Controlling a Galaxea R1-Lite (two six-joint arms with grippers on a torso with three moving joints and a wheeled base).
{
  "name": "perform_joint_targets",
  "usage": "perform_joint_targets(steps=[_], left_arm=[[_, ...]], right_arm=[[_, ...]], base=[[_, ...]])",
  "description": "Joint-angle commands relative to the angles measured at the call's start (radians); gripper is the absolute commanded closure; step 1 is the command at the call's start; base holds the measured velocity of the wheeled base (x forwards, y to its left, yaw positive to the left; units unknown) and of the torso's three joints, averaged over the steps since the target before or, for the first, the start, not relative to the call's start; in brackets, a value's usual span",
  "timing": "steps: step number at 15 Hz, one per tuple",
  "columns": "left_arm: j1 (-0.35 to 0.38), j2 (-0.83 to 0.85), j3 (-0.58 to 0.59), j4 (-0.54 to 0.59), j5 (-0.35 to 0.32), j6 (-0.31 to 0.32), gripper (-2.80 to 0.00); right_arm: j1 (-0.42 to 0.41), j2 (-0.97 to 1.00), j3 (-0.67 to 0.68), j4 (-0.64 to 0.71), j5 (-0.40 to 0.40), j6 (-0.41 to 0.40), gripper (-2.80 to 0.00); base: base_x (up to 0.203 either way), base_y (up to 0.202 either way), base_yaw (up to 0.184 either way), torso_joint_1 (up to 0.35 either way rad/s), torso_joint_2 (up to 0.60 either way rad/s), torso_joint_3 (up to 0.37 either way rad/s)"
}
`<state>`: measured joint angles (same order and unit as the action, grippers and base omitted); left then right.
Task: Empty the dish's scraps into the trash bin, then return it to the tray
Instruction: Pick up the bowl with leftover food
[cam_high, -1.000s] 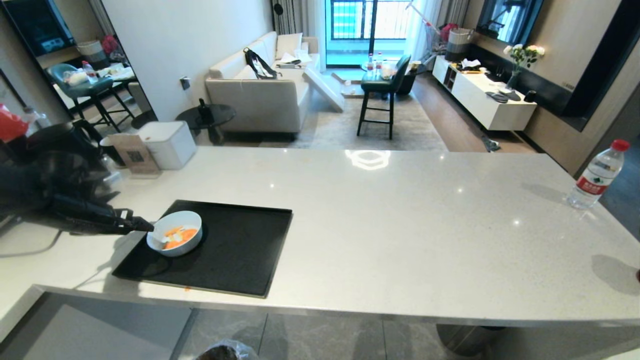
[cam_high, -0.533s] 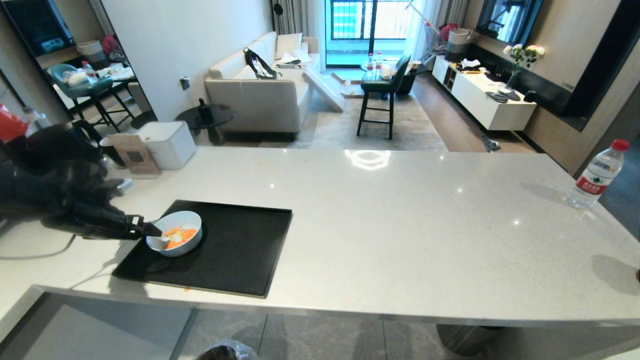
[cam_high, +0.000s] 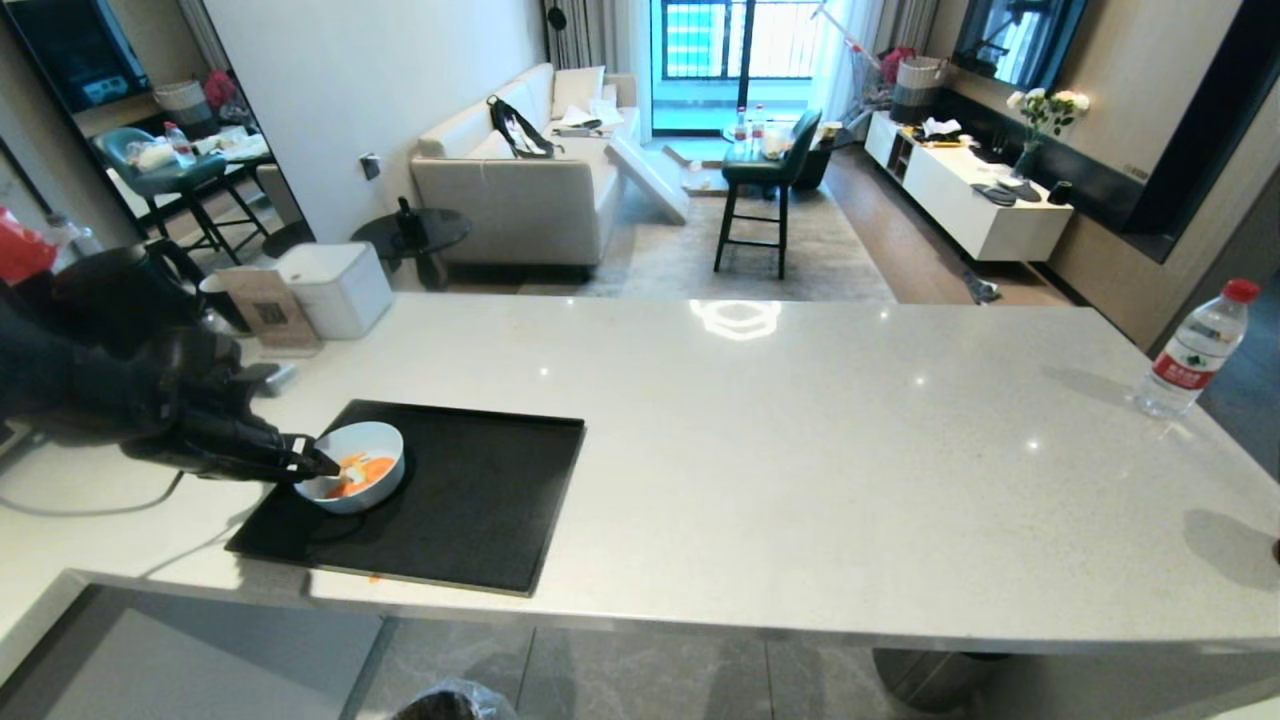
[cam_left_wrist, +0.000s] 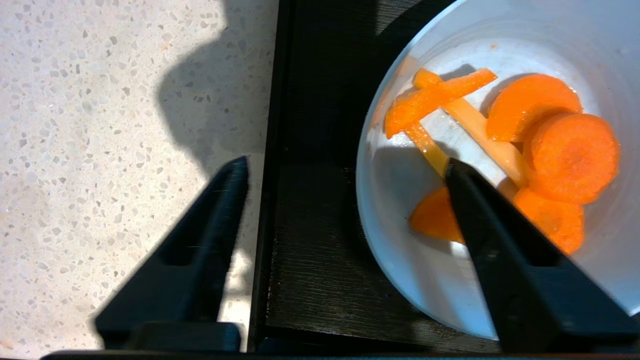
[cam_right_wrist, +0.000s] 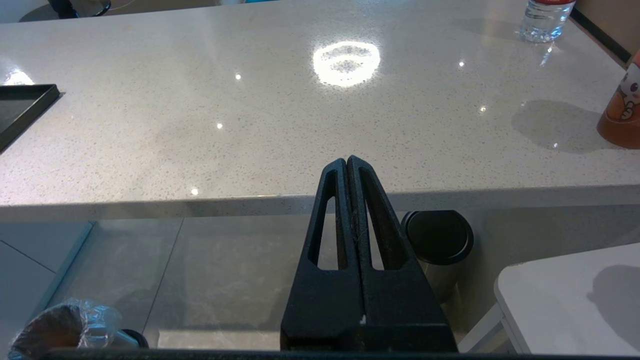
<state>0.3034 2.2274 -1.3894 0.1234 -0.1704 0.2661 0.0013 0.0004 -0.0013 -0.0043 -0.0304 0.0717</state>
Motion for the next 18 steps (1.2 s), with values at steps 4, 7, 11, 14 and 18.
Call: perform_joint_targets(steps=[4,7,11,14,18], left_arm=[[-0.001,-0.003,0.0,0.001,0.022,0.002,0.0],[-0.001,-0.009,0.028,0.001,0.023,0.002,0.0],[-0.001,-0.015,0.041,0.001,0.043,0.001,0.0],[-0.002,-0.048,0.05,0.002,0.041,0.0,0.0],[-0.001,-0.155,0.165,0.002,0.032,-0.007,0.0]], right_arm=[[0.0,0.0,0.001,0.0,0.0,0.0,0.0],[0.0,0.0,0.001,0.0,0.0,0.0,0.0],[0.0,0.0,0.0,0.0,0.0,0.0,0.0],[0.0,0.0,0.001,0.0,0.0,0.0,0.0],[0.0,0.0,0.0,0.0,0.0,0.0,0.0]], base=[[0.0,0.0,0.0,0.0,0.0,0.0],[0.0,0.0,0.0,0.0,0.0,0.0],[0.0,0.0,0.0,0.0,0.0,0.0],[0.0,0.0,0.0,0.0,0.0,0.0],[0.0,0.0,0.0,0.0,0.0,0.0]])
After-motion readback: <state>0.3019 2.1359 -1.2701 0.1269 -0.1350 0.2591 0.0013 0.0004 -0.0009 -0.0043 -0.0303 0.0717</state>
